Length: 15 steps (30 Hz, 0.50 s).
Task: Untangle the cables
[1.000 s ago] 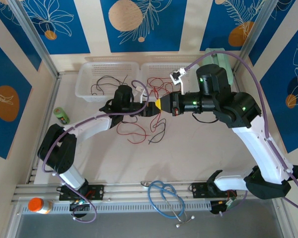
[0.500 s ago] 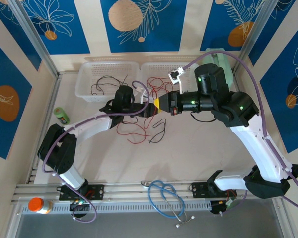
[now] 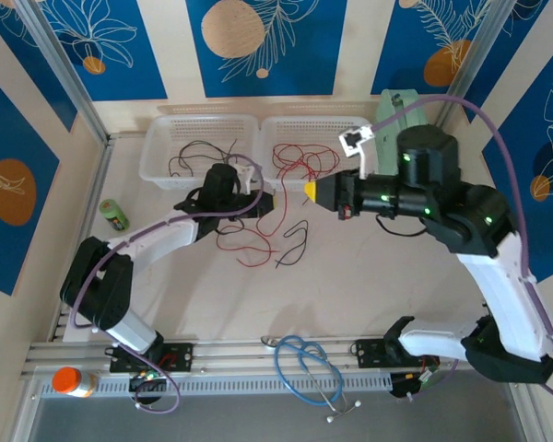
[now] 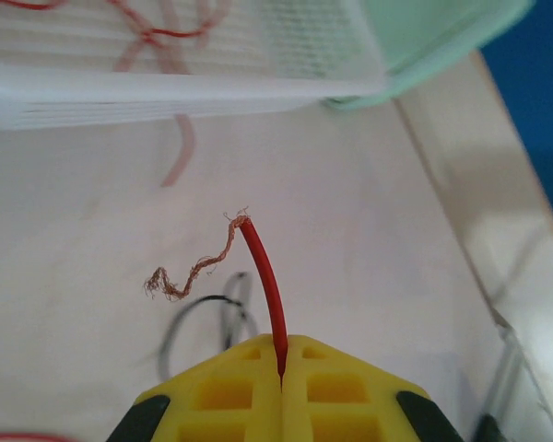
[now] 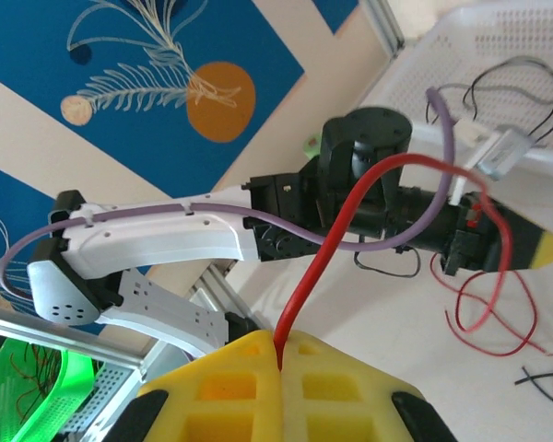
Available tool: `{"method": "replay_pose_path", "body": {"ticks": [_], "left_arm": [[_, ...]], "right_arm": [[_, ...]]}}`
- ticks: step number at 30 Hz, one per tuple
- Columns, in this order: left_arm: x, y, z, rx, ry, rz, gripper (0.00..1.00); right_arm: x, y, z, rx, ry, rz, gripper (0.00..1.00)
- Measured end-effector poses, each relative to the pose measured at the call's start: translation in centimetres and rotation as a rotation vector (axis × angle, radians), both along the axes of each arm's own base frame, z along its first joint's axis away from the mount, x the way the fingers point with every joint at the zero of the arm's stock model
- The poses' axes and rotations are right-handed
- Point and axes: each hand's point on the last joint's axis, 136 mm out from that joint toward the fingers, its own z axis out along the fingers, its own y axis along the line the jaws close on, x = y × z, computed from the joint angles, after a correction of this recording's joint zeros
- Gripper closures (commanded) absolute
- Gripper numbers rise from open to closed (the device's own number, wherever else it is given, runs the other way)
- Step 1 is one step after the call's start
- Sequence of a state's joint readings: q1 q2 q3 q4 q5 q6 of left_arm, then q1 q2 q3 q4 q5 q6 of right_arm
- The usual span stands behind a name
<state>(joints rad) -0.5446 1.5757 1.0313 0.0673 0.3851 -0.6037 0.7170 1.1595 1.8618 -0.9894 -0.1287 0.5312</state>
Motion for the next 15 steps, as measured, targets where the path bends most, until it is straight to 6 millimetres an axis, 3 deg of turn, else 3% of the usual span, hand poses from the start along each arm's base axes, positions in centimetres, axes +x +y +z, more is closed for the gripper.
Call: {"method": "replay_pose_path", "body": {"ticks": [3,6,11,15], "left_arm": [[1.1,3.1,-1.8,0.051,0.022,0.101,1.00],[2.0,5.8,-1.9,0.084,0.024,0.185,1.00],[2.9,8.5,0.9,0.095,-0.046,0.270,1.00],[3.8,9.2,3.8,0.095,-0.107,0.296,1.00]], "right_arm": [[-1.1,-2.0,1.2,0.021,-0.048,-0.044,1.00],[-1.8,-4.2,1.9,0.030,-0.086,-0.108,1.00],[-2.5,-8.0,2.0,0.026,-0.138,-0.245,1.00],[-3.0,-10.5,1.4,0.014,-0.164,-0.339,1.00]]}}
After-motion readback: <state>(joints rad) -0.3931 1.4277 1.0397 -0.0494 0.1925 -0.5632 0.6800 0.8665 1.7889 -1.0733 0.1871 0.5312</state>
